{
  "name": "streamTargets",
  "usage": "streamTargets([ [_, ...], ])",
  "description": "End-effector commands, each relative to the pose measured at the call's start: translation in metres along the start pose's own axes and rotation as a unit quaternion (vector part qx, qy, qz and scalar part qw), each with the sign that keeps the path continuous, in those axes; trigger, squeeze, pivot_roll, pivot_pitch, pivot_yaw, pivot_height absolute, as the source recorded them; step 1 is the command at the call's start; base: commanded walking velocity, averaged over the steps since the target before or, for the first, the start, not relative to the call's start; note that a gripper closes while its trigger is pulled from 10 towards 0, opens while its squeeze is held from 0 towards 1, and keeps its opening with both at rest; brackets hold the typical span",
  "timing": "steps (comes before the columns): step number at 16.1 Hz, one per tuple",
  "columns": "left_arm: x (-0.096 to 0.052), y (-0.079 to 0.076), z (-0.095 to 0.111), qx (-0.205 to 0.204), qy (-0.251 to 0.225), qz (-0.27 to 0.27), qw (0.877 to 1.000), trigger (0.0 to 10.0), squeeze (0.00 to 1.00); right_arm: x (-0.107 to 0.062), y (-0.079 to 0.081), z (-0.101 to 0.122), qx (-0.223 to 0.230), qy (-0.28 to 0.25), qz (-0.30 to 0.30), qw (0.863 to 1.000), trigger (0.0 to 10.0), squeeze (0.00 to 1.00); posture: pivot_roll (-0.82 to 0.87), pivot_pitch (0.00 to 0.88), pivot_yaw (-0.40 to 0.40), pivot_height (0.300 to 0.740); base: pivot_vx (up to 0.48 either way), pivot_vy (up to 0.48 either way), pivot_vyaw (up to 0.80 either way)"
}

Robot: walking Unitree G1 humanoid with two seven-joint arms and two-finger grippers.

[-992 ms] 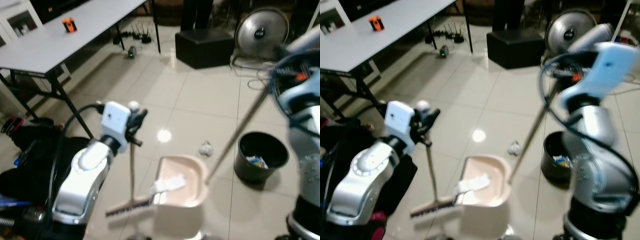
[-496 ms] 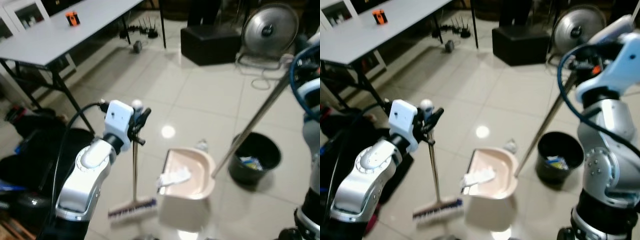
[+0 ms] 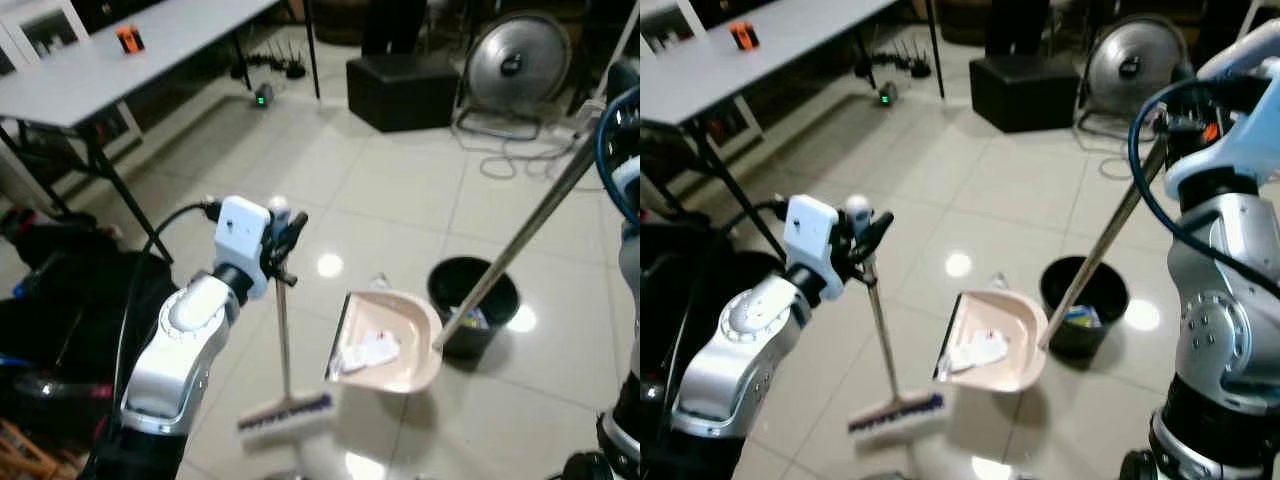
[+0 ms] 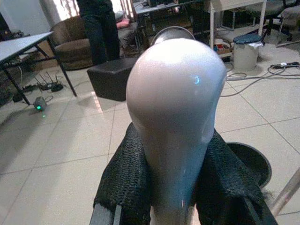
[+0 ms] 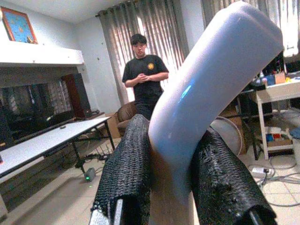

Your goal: Sweep floor

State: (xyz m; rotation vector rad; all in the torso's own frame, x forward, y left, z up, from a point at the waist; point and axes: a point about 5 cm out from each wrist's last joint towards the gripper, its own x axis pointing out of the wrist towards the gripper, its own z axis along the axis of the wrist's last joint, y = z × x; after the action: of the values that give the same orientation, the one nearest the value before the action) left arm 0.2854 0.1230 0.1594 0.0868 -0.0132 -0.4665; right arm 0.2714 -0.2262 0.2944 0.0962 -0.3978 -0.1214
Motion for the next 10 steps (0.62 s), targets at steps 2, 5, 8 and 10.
streamTargets([
  [2, -0.001, 0.013, 0.01, 0.02, -0.026, 0.032, 0.999, 10.0, 0.0, 0.001, 0.008, 0.012, 0.009, -0.023, 0.013, 1.0, 10.0, 0.0, -0.06, 0.006, 0.119, 0.74, 0.0, 0.0, -0.62],
  [5, 0.0, 0.01, 0.013, 0.017, -0.044, 0.023, 0.999, 10.0, 0.0, 0.003, 0.005, 0.017, 0.01, -0.028, 0.008, 1.0, 10.0, 0.0, -0.07, 0.0, 0.116, 0.74, 0.0, 0.0, -0.8],
  [8, 0.0, 0.009, 0.013, 0.01, -0.048, 0.019, 0.999, 10.0, 0.0, 0.003, 0.003, 0.021, 0.014, -0.036, 0.003, 0.999, 10.0, 0.0, -0.07, 0.0, 0.115, 0.74, 0.206, 0.0, -0.8],
  [10, 0.0, 0.009, 0.013, 0.009, -0.049, 0.018, 0.999, 10.0, 0.0, 0.004, 0.002, 0.023, 0.015, -0.039, 0.0, 0.999, 10.0, 0.0, -0.07, 0.0, 0.114, 0.74, 0.356, 0.0, -0.8],
])
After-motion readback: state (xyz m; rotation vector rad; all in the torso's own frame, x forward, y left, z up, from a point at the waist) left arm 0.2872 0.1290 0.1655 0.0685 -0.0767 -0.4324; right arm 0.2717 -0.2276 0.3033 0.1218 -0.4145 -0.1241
